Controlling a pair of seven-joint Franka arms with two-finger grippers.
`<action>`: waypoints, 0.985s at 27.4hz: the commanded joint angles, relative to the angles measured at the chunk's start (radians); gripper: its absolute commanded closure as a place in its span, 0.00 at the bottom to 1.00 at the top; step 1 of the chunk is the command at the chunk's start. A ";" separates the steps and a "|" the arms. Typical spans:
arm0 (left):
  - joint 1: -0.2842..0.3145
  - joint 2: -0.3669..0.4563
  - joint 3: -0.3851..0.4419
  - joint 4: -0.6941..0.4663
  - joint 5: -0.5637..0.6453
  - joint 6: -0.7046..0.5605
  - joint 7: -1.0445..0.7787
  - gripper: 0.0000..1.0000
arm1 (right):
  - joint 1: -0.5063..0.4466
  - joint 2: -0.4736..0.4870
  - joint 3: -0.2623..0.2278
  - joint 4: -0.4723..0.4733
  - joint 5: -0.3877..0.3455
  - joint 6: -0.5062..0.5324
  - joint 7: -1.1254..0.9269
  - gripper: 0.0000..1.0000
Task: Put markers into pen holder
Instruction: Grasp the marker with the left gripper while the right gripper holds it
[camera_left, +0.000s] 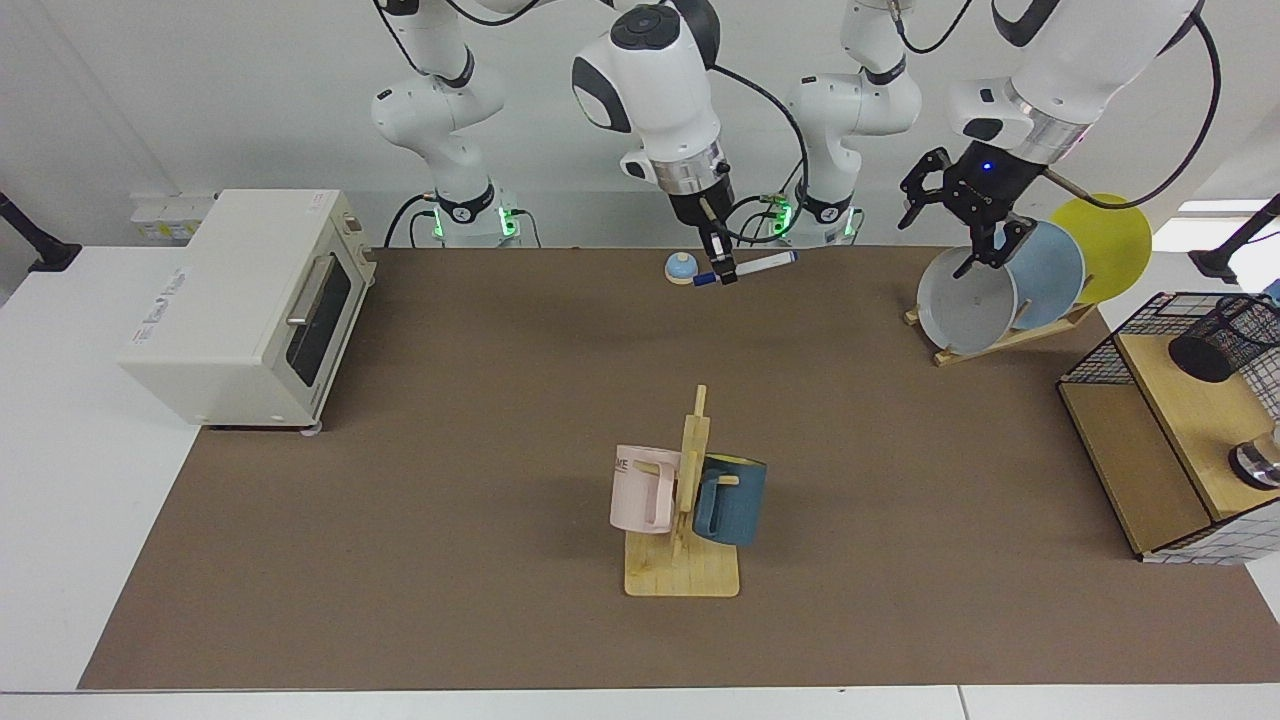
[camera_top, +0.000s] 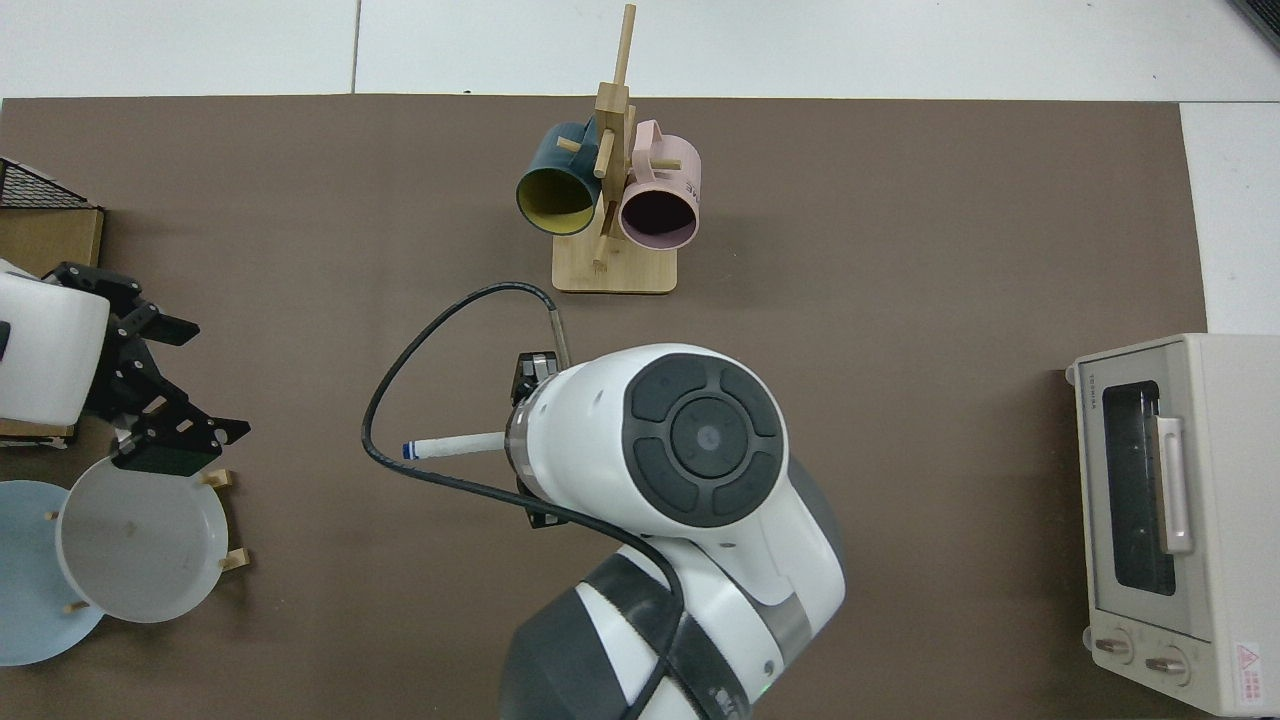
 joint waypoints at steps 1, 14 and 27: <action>-0.049 -0.110 0.000 -0.173 -0.054 0.106 0.076 0.04 | 0.017 0.034 -0.001 0.049 0.042 0.042 0.030 1.00; -0.217 -0.145 -0.005 -0.267 -0.056 0.218 0.073 0.13 | 0.027 0.035 -0.001 0.038 0.079 0.075 -0.042 1.00; -0.263 -0.099 -0.005 -0.276 -0.050 0.258 0.081 0.22 | 0.044 0.032 -0.001 0.030 0.062 0.073 -0.081 1.00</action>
